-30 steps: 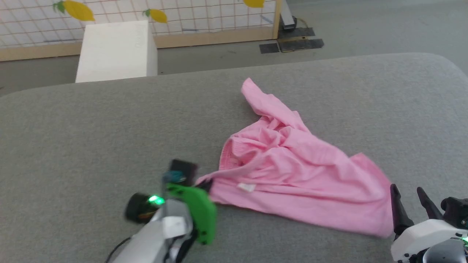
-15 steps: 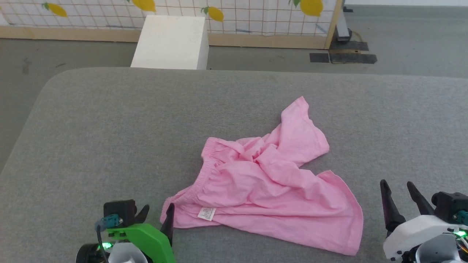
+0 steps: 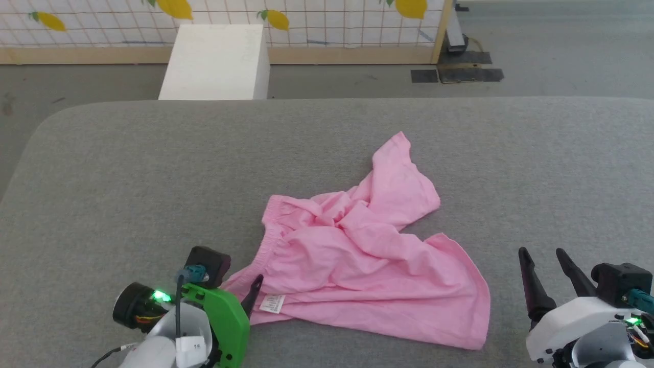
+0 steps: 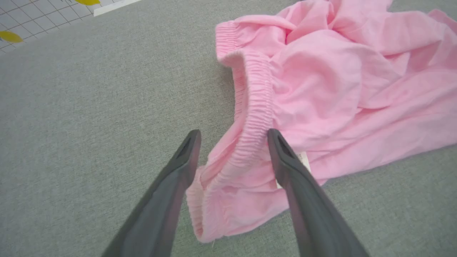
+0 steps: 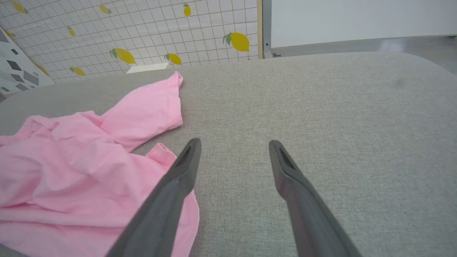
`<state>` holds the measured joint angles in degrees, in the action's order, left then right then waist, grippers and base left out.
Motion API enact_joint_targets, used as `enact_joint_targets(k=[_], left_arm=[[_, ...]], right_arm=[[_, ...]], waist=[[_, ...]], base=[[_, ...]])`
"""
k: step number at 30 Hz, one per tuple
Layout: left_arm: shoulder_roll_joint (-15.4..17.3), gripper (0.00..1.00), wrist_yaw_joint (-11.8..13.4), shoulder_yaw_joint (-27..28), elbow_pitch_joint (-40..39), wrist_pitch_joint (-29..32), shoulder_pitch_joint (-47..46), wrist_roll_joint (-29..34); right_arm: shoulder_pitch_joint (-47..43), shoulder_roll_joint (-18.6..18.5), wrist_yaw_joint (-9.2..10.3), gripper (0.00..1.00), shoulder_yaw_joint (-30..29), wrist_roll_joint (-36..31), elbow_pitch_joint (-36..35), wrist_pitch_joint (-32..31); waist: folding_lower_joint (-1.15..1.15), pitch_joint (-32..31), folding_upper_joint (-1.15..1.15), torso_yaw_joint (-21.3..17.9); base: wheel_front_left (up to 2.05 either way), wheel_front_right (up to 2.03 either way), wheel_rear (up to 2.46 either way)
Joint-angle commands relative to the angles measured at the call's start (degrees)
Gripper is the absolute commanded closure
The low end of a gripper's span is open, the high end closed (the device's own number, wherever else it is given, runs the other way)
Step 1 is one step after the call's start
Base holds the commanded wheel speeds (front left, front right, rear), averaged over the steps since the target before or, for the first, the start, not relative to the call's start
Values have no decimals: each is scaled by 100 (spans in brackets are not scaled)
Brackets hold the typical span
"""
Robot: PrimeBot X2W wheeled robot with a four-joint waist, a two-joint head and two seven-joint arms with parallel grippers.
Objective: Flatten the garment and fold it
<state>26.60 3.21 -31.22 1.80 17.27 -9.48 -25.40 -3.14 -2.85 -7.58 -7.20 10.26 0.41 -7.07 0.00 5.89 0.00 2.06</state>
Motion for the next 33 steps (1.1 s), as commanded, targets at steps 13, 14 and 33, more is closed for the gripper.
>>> enact_joint_targets(k=[13, 14, 33], left_arm=[[-19, 100, 469, 419, -275, 17, 429, -480], [-75, 100, 548, 485, -315, -76, 484, -517], [-605, 100, 723, 610, -146, -802, 619, -763]], right_arm=[[-252, -3, 9, 0, 165, 97, -111, -222], [-292, -3, 9, 0, 199, 100, -151, -267], [-782, -3, 9, 3, 1142, 99, -125, -2703]], waist=[[0, 100, 0, -358], [0, 119, 0, -335], [0, 419, 0, 120]], base=[[0, 0, 0], [0, 0, 0], [0, 0, 0]])
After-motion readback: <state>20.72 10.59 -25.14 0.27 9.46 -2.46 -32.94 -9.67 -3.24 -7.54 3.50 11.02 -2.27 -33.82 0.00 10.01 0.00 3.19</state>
